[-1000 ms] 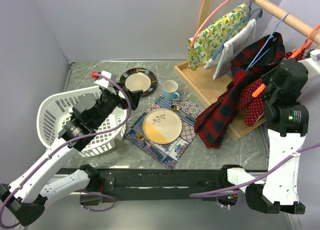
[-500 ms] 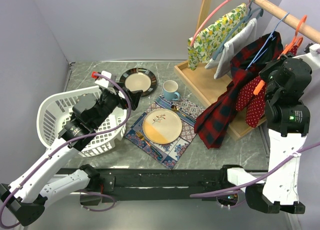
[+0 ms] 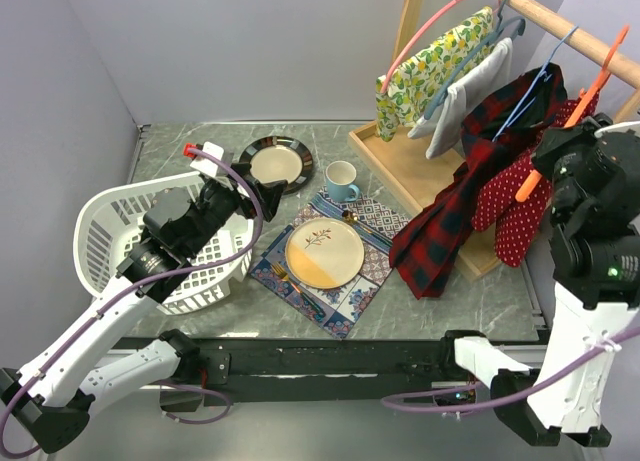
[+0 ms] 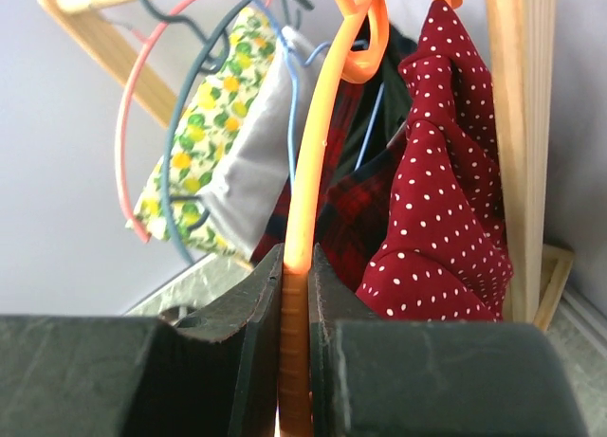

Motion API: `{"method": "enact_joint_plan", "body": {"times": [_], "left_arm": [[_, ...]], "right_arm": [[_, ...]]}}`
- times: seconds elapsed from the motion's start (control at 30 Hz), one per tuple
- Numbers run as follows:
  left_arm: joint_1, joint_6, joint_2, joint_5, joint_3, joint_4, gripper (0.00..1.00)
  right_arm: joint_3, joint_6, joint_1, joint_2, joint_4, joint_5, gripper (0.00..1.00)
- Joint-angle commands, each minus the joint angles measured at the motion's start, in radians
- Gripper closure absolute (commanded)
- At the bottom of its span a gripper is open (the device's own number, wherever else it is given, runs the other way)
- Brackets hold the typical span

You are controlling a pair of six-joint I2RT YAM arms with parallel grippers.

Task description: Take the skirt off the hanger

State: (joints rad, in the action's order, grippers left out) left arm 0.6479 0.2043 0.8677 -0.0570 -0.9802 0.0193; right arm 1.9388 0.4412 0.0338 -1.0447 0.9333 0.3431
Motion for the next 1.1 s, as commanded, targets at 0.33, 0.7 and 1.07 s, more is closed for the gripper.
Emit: {"method": "enact_joint_plan", "body": {"times": [0.33,0.7,1.07], "left_arm": [[0.004,-0.032,-0.006,0.025,0.011,-0.056,0.01],[0.004,-0.032,0.017,0.037,0.008,-0.051,0.01],[0.004,-0.043,-0.009,0.046,0.015,-0.059,0.01]], "right_arm": [[0.227,0.054,0.006,0.068,0.056,-0.187,1.00],[0.259,0.048,0.006,0.084,-0.053,-0.418,1.00],[0.195,0.097,0.006,0.084,-0.201,-0.853,1.00]]}}
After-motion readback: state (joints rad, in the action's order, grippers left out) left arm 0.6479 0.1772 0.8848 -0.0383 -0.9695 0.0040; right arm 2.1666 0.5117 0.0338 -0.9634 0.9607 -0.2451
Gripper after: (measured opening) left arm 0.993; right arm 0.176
